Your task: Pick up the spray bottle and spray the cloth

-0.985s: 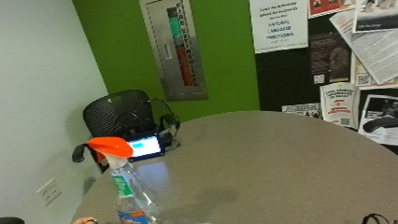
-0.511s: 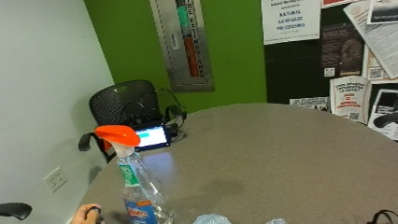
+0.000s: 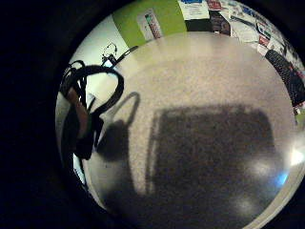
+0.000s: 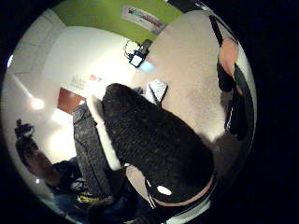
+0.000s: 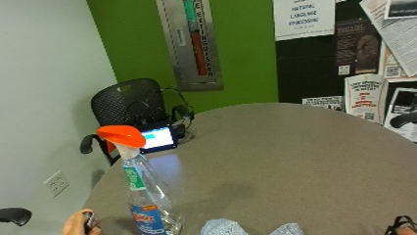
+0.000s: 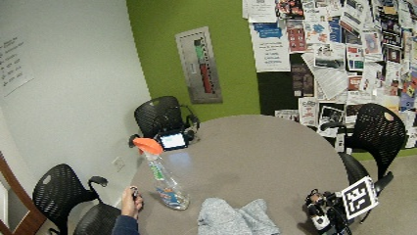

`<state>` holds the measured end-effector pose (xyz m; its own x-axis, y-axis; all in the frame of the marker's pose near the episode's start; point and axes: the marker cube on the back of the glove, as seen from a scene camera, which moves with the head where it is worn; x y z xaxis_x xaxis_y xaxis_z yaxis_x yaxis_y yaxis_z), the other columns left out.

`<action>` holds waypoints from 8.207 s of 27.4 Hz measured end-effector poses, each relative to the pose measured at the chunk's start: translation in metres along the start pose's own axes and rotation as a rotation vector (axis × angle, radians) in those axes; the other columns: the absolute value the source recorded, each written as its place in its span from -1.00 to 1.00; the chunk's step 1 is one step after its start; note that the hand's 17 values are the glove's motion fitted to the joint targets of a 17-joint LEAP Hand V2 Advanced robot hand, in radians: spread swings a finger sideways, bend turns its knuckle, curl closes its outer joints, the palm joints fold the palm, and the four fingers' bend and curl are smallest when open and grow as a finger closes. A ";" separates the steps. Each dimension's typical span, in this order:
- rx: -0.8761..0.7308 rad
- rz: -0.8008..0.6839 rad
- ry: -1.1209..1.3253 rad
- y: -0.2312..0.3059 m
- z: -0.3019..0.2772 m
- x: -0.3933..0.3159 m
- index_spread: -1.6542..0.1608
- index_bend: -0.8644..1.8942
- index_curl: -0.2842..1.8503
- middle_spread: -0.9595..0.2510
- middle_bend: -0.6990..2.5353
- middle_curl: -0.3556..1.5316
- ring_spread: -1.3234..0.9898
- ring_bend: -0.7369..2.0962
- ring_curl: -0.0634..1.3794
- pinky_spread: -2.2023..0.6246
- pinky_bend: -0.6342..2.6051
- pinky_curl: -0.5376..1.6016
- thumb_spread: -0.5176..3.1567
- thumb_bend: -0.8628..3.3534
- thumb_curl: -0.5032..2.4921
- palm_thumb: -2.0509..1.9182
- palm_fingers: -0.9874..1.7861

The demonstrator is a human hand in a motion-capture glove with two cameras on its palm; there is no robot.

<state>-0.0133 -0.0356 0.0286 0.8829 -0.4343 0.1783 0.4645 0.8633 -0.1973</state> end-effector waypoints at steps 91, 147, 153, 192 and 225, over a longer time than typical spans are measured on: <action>0.134 0.003 0.042 -0.032 -0.009 -0.002 0.60 -0.27 -0.40 0.49 -0.34 -0.09 0.04 -0.08 -0.26 0.36 -0.26 -0.08 -0.05 -0.60 -0.52 0.07 0.61; 0.085 0.073 -0.015 0.039 0.028 0.011 0.60 -0.27 -0.39 0.48 -0.31 -0.09 0.04 -0.06 -0.25 0.36 -0.24 -0.08 -0.06 -0.60 -0.52 0.05 0.61; 0.079 0.065 -0.009 0.033 0.030 0.005 0.60 -0.27 -0.39 0.48 -0.31 -0.09 0.04 -0.06 -0.25 0.36 -0.24 -0.08 -0.06 -0.60 -0.52 0.05 0.61; 0.077 -0.001 0.014 0.019 0.017 -0.008 0.60 -0.27 -0.37 0.48 -0.30 -0.09 0.04 -0.06 -0.25 0.36 -0.24 -0.07 -0.06 -0.60 -0.52 0.05 0.62; 0.105 0.004 0.025 0.020 0.010 0.000 0.60 -0.27 -0.37 0.48 -0.30 -0.09 0.04 -0.06 -0.25 0.36 -0.24 -0.07 -0.05 -0.60 -0.52 0.06 0.61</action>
<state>-0.0044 -0.0155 0.0342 0.8870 -0.4356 0.1534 0.4521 0.8868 -0.0959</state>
